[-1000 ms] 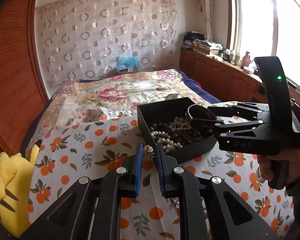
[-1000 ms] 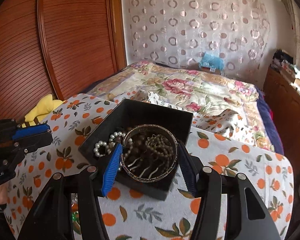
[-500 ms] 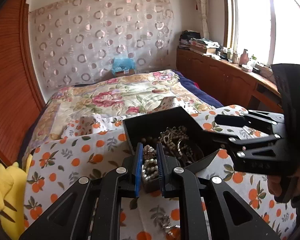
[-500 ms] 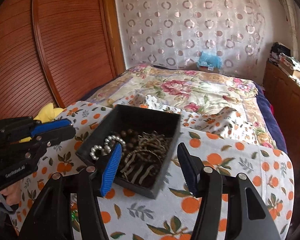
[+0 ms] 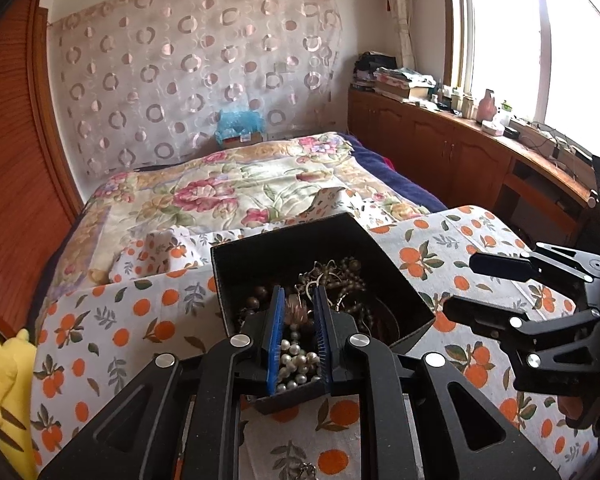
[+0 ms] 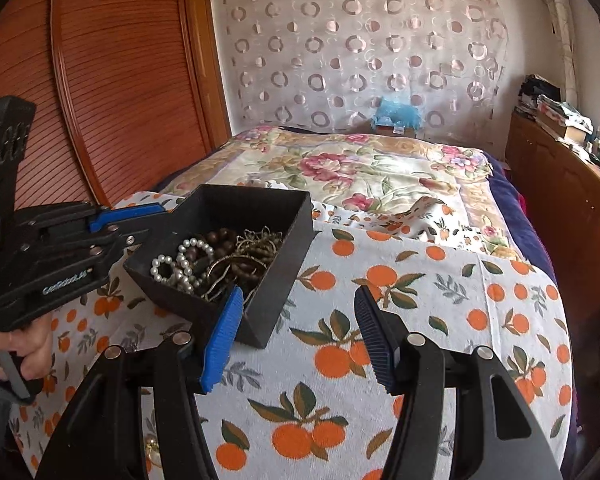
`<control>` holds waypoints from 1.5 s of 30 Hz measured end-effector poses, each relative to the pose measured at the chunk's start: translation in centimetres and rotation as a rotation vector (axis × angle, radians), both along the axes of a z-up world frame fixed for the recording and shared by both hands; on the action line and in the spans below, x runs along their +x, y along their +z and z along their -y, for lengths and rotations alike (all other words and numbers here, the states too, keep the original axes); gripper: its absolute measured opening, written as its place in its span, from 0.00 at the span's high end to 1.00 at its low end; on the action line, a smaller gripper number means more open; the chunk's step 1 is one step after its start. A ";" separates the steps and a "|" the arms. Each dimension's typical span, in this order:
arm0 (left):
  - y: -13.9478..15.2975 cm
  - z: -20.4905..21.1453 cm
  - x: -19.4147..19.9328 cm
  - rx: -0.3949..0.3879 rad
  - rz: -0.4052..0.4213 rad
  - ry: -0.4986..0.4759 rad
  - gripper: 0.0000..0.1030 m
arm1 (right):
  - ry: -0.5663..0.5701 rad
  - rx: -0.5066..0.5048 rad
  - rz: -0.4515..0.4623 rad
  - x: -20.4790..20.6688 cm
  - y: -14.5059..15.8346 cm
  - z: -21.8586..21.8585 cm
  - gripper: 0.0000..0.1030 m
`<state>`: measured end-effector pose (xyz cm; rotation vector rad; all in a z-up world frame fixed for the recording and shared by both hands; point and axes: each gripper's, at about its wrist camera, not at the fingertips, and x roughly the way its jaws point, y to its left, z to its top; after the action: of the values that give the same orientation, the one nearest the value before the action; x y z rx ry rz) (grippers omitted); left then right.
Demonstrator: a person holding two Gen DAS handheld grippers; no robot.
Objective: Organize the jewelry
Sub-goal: 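Open both tools over the box and move back to the remaining jewelry, then close the left tool on the green-stone pendant while the right tool grasps the gold ring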
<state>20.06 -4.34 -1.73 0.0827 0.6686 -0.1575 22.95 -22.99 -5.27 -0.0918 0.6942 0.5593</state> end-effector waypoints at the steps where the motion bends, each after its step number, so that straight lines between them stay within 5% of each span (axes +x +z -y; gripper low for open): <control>1: -0.1 -0.1 -0.1 0.002 0.000 0.001 0.78 | 0.004 0.001 0.003 -0.3 0.0 0.0 0.41; 3: 0.0 -0.1 -0.2 0.002 0.007 0.002 0.66 | 0.011 -0.001 0.006 -0.7 0.0 0.0 0.41; 7: -0.3 -0.4 -1.1 0.005 0.002 0.004 0.66 | 0.034 0.007 0.006 -2.1 -0.1 0.2 0.41; 14: -0.5 -1.5 -4.2 -0.005 0.018 -0.002 0.51 | 0.068 0.012 0.016 -4.9 0.3 -0.1 0.41; 18: -0.7 -2.1 -5.9 0.000 0.020 -0.006 0.33 | 0.095 0.011 0.014 -6.4 0.1 -0.4 0.41; 27: -1.8 -3.4 -8.7 -0.005 0.006 0.007 0.12 | 0.138 -0.023 -0.003 -9.1 -1.1 -1.4 0.42; 39: -5.6 -5.0 -10.1 -0.007 -0.128 -0.010 0.10 | 0.215 -0.092 -0.063 -11.3 -3.2 -3.2 0.42; 45: -6.0 -5.1 -10.6 -0.010 -0.152 -0.022 0.10 | 0.251 -0.149 -0.085 -11.2 -4.3 -4.7 0.60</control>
<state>9.50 0.75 -7.76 0.0692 0.8188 -0.1899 11.76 -18.25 -9.57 -0.2991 0.8127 0.7547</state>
